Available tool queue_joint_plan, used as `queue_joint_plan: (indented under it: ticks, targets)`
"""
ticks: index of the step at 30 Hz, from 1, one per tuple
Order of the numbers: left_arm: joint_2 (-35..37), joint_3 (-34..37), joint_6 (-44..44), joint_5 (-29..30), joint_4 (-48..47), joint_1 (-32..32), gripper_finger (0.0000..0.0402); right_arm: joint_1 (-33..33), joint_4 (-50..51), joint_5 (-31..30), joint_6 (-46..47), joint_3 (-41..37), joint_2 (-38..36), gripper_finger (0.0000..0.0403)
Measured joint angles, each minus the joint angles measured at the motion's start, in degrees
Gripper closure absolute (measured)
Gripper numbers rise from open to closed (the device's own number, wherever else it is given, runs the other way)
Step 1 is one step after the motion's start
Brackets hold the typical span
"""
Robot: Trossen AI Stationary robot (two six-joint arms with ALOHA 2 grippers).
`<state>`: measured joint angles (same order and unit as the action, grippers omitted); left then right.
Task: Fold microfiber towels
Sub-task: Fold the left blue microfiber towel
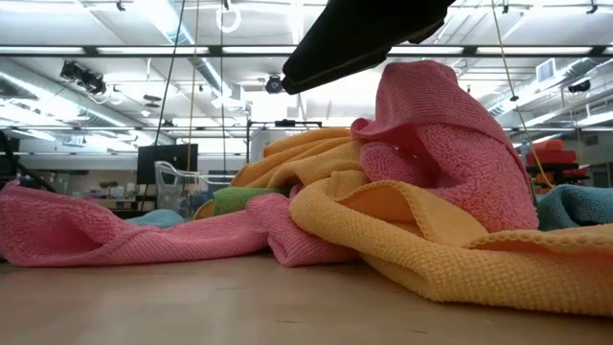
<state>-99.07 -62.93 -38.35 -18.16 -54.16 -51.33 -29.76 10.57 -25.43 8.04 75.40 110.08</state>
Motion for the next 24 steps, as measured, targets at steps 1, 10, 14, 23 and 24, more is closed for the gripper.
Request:
queue_joint_plan:
  ticks: [1,10,14,23,24]
  targets:
    - [-0.9,-1.6,0.2,0.4,-1.8,0.0,0.0229,0.0,0.0,0.0,0.0,0.0,0.0,0.0190]
    - [-15.2,-17.5,7.6,2.2,-20.8,-0.5,0.0262,0.0,0.0,0.0,0.8,0.0,0.0,0.0190]
    - [-17.8,-20.1,6.0,3.0,-20.8,-1.7,0.0241,-0.3,0.0,0.0,1.1,0.0,0.0,0.0190]
    - [-18.2,-20.4,6.0,6.9,-20.6,-5.4,0.0160,-0.4,0.0,0.0,1.2,0.0,0.0,0.0190]
    - [-18.2,-20.4,6.0,8.4,-20.5,-5.9,0.0155,-0.4,0.0,0.0,1.2,0.0,0.0,0.0190]
